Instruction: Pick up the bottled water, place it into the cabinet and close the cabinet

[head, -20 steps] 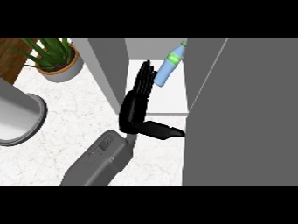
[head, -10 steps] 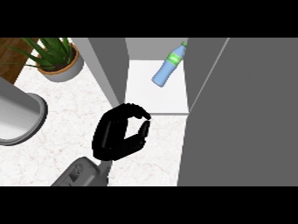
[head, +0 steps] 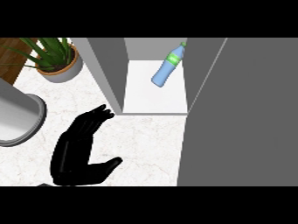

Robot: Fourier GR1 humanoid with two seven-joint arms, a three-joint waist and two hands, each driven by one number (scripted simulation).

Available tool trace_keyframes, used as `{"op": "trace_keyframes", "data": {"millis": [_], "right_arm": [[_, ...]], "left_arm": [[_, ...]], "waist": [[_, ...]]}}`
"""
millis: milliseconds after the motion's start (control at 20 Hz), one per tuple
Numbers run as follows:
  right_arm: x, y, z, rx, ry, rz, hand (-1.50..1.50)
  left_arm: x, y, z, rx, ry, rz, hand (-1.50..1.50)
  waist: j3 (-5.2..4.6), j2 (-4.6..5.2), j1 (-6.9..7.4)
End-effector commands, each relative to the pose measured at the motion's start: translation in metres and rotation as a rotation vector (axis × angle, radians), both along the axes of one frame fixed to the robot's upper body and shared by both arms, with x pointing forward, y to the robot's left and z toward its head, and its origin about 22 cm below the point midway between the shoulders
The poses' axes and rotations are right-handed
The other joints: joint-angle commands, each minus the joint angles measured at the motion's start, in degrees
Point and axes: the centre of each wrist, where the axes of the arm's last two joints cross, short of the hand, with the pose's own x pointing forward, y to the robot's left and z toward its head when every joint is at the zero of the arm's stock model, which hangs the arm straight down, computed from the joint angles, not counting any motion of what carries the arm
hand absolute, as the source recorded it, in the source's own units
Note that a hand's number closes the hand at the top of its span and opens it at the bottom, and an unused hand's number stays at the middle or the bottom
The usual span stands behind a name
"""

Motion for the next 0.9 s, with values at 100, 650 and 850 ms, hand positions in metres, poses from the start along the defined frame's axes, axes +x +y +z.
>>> {"op": "trace_keyframes", "data": {"millis": [100, 650, 850], "right_arm": [[-0.002, 0.016, 0.040, -0.120, -0.105, 0.132, 1.50], [0.006, 0.032, 0.054, -0.146, -0.170, 0.356, 1.50], [0.002, 0.046, 0.045, -0.024, -0.081, 0.322, 1.50]], "left_arm": [[-0.028, 0.037, 0.011, -0.044, 0.030, 0.043, -1.50], [-0.046, 0.087, 0.020, -0.075, 0.036, 0.059, -1.50], [-0.052, 0.106, 0.024, -0.062, 0.031, 0.076, -1.50]], "waist": [[-0.09, -0.20, 0.29], [-0.71, -0.25, 3.17], [-0.77, 0.09, 3.38]]}}
